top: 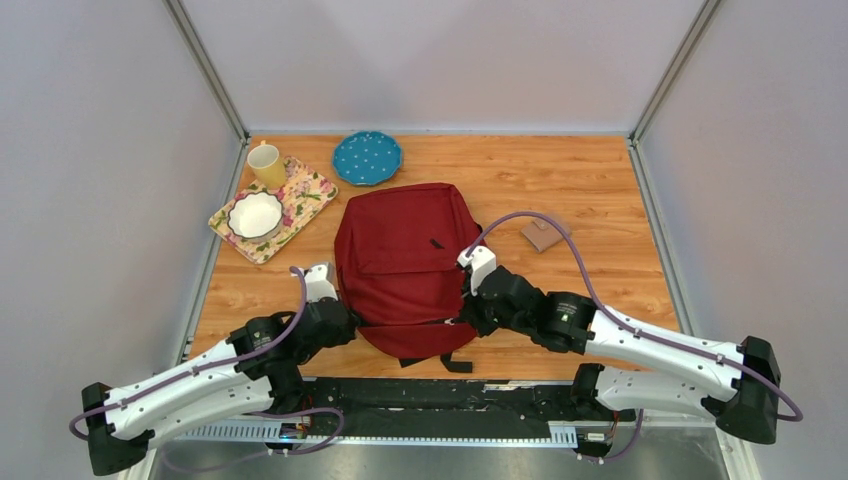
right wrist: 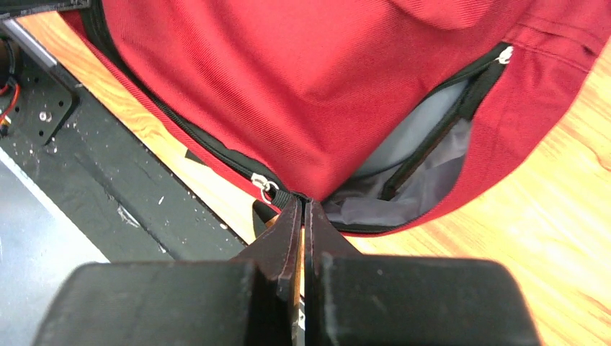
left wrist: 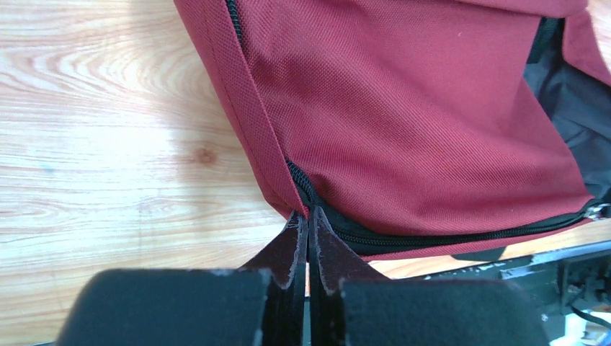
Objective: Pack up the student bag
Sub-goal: Zip the student bag at the center of the board.
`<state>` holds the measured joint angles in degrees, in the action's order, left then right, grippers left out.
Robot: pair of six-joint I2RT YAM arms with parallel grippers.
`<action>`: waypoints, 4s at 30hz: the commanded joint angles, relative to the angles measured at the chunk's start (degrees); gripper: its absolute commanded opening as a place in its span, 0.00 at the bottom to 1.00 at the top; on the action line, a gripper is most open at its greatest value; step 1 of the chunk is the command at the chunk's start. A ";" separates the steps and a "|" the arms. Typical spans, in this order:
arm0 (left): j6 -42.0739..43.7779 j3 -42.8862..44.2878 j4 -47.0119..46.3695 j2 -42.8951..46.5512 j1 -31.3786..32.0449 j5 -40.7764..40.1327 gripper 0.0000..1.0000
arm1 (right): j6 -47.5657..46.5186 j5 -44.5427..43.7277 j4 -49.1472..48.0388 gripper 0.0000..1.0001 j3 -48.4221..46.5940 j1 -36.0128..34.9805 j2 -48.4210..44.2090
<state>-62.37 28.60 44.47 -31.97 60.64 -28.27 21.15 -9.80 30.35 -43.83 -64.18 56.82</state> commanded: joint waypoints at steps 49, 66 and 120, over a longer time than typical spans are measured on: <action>61.75 -2.85 -45.61 -24.37 10.28 26.53 0.42 | 0.91 4.00 -4.86 0.00 -1.34 1.25 1.54; 60.52 -2.32 -40.70 -27.62 13.53 19.39 0.00 | 2.66 -0.74 -3.90 0.00 -0.73 2.04 1.36; 63.43 2.77 -61.70 -39.91 17.14 20.37 0.62 | 6.10 15.34 -12.15 0.00 11.05 12.06 -12.60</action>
<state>-1.52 27.77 -13.08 -67.90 77.60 -7.94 29.45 2.09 21.87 -33.54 -52.29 46.30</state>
